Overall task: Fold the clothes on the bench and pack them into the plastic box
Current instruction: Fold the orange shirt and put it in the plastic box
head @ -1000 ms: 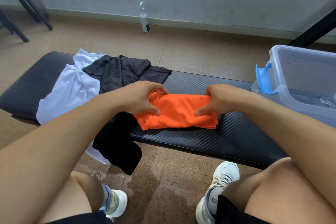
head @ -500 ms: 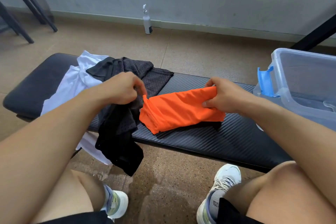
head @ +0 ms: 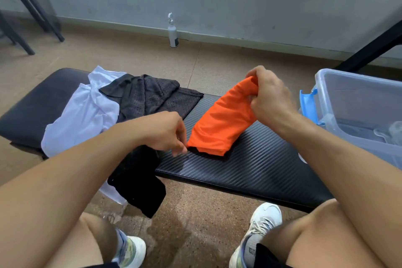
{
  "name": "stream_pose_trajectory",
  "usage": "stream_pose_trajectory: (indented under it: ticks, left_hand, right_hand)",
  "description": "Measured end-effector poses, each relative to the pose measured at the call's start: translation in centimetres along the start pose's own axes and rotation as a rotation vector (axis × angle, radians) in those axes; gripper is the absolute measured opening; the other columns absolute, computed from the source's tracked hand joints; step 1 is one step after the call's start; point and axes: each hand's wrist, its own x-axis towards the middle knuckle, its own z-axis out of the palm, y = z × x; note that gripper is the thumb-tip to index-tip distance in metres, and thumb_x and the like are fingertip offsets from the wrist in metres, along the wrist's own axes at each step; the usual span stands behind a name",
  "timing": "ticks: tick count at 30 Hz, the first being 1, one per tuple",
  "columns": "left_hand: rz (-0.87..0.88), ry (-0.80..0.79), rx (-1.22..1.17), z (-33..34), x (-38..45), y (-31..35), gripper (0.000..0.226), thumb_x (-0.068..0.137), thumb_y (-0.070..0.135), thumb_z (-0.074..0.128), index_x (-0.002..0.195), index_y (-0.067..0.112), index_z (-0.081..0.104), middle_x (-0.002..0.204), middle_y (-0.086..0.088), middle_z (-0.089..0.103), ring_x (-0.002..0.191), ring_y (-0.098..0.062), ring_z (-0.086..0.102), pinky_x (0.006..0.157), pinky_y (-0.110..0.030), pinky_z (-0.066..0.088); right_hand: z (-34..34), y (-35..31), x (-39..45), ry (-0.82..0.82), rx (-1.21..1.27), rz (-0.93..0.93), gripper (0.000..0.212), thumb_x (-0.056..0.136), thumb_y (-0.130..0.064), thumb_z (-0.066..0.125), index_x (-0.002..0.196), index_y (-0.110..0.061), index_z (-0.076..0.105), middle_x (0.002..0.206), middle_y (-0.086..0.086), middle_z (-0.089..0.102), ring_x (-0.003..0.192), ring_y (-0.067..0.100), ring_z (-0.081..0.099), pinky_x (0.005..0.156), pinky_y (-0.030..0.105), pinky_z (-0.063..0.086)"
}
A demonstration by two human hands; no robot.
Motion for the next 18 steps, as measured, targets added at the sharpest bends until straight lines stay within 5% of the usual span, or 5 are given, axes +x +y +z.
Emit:
stream_pose_trajectory:
  ticks: [2, 5, 9, 15, 18]
  left_hand:
    - [-0.007, 0.056, -0.032, -0.2, -0.3, 0.3, 0.025, 0.081, 0.047, 0.075, 0.076, 0.023, 0.075, 0.064, 0.015, 0.073, 0.052, 0.006, 0.060, 0.061, -0.022, 0.047]
    - [0.072, 0.397, -0.315, -0.5, 0.2, 0.9, 0.013, 0.089, 0.038, 0.070, 0.086, 0.026, 0.071, 0.073, 0.010, 0.075, 0.067, -0.007, 0.070, 0.063, -0.028, 0.050]
    - [-0.039, 0.316, -0.977, -0.5, 0.7, 2.2, 0.022, 0.104, 0.026, 0.051, 0.120, 0.013, 0.058, 0.098, -0.015, 0.075, 0.072, -0.031, 0.074, 0.060, -0.040, 0.061]
    - [-0.149, 0.336, -0.986, -0.4, 1.0, 1.0, 0.031, 0.096, 0.033, 0.065, 0.118, 0.012, 0.060, 0.100, -0.017, 0.075, 0.072, -0.029, 0.073, 0.065, -0.040, 0.063]
    - [-0.140, 0.315, -0.878, 0.4, 1.3, 0.9, 0.041, 0.087, 0.021, 0.077, 0.123, 0.010, 0.058, 0.096, -0.015, 0.073, 0.068, -0.021, 0.071, 0.059, -0.027, 0.059]
  right_hand:
    - [-0.2, -0.7, -0.1, 0.068, -0.016, -0.032, 0.048, 0.083, -0.003, 0.055, 0.124, -0.028, 0.054, 0.118, 0.000, 0.063, 0.106, 0.032, 0.061, 0.077, 0.037, 0.042]
    - [-0.2, -2.2, -1.1, 0.086, -0.034, -0.113, 0.050, 0.082, -0.007, 0.057, 0.126, -0.033, 0.056, 0.120, -0.004, 0.067, 0.108, 0.030, 0.063, 0.072, 0.035, 0.036]
    - [0.2, -4.4, -3.2, -0.045, 0.043, -0.204, 0.048, 0.084, -0.021, 0.066, 0.128, -0.037, 0.054, 0.110, -0.012, 0.070, 0.102, 0.019, 0.066, 0.073, 0.031, 0.041]
    - [1.6, -5.8, -5.4, -0.482, 0.296, -0.153, 0.040, 0.087, -0.035, 0.073, 0.123, -0.036, 0.057, 0.100, -0.012, 0.075, 0.096, 0.008, 0.067, 0.087, 0.031, 0.053]
    - [1.6, -4.8, -3.8, -0.375, 0.429, -0.089, 0.025, 0.088, -0.013, 0.072, 0.104, -0.032, 0.065, 0.088, -0.011, 0.074, 0.084, 0.004, 0.069, 0.077, 0.026, 0.053]
